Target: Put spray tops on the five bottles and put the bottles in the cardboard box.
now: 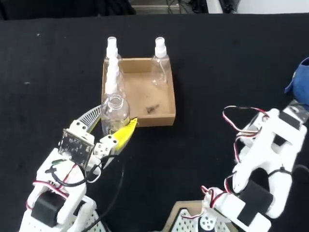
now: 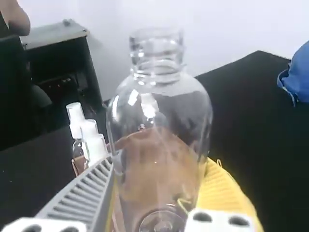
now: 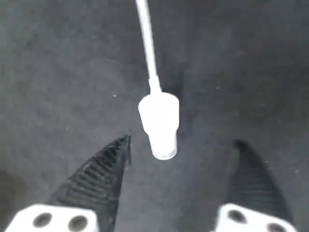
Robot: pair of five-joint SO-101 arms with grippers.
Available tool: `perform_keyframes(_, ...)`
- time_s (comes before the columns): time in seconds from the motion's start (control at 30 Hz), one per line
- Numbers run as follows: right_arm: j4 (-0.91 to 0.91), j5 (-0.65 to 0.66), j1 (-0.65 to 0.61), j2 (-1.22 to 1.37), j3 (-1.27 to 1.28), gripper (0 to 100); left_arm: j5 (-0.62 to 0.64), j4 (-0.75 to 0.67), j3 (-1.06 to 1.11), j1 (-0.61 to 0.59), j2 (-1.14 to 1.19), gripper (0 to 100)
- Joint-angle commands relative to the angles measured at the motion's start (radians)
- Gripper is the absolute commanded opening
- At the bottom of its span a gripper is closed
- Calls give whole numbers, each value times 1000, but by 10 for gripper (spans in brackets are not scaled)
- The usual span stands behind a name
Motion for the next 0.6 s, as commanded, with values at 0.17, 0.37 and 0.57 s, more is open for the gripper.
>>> perform_keyframes(0.17,152,574,-55,-5,-189,269,81,-91,76,18,-17,29)
perform_keyframes(0.37,189,1421,17,-5,-220,266,81,-87,82,18,-17,29)
perform_keyframes(0.57,178,1913,49,-5,-234,266,83,-92,110,18,-17,29)
